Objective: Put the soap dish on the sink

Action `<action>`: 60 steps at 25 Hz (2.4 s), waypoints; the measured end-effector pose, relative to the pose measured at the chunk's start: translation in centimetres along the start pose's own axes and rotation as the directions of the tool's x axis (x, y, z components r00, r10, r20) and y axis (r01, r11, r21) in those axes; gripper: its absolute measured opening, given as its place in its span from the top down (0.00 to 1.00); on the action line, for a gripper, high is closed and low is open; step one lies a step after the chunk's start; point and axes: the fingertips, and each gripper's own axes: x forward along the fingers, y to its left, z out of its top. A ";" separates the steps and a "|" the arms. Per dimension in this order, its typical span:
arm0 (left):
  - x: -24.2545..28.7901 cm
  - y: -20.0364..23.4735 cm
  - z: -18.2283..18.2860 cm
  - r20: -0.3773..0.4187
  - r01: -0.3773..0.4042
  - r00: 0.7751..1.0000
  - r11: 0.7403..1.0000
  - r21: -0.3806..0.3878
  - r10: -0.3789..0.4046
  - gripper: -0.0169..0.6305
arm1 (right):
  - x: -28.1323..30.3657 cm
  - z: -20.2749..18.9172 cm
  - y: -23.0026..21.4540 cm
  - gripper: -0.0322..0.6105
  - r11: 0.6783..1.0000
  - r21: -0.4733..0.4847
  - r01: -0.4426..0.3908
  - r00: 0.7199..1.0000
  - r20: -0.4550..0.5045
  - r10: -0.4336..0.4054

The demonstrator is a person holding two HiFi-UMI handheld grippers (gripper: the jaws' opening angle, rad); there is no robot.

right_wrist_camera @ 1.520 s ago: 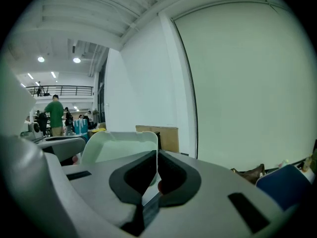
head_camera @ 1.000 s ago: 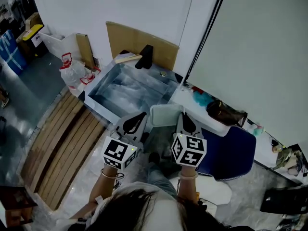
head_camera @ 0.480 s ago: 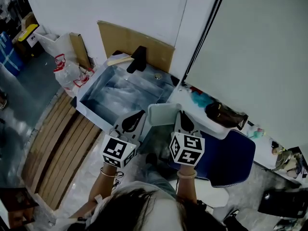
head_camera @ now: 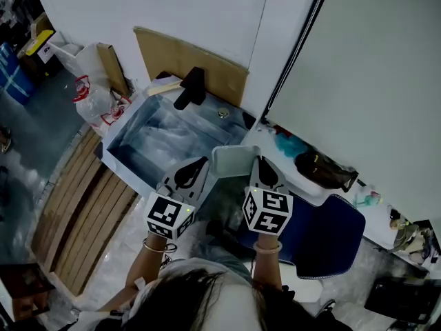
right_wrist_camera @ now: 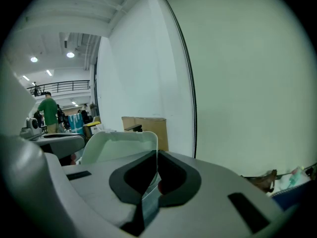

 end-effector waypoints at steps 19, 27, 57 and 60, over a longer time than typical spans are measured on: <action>6.4 2.4 -1.8 -0.046 -0.025 0.999 1.000 0.000 0.025 0.96 | 8.6 -0.6 -3.3 0.91 0.997 -0.064 -0.039 0.997 -0.072 0.034; 8.7 3.6 -3.0 -0.063 -0.021 0.998 1.000 -0.012 0.020 0.96 | 12.2 -1.5 -4.2 0.91 0.994 -0.097 -0.048 0.993 -0.110 0.037; 13.5 6.0 -7.4 -0.131 -0.008 0.991 0.997 -0.074 -0.002 0.96 | 22.9 -6.8 -5.6 0.90 0.982 -0.160 -0.102 0.969 -0.238 0.062; 13.8 6.0 -7.7 -0.137 -0.008 0.991 0.997 -0.079 -0.003 0.96 | 23.5 -7.3 -5.8 0.90 0.982 -0.159 -0.103 0.967 -0.246 0.061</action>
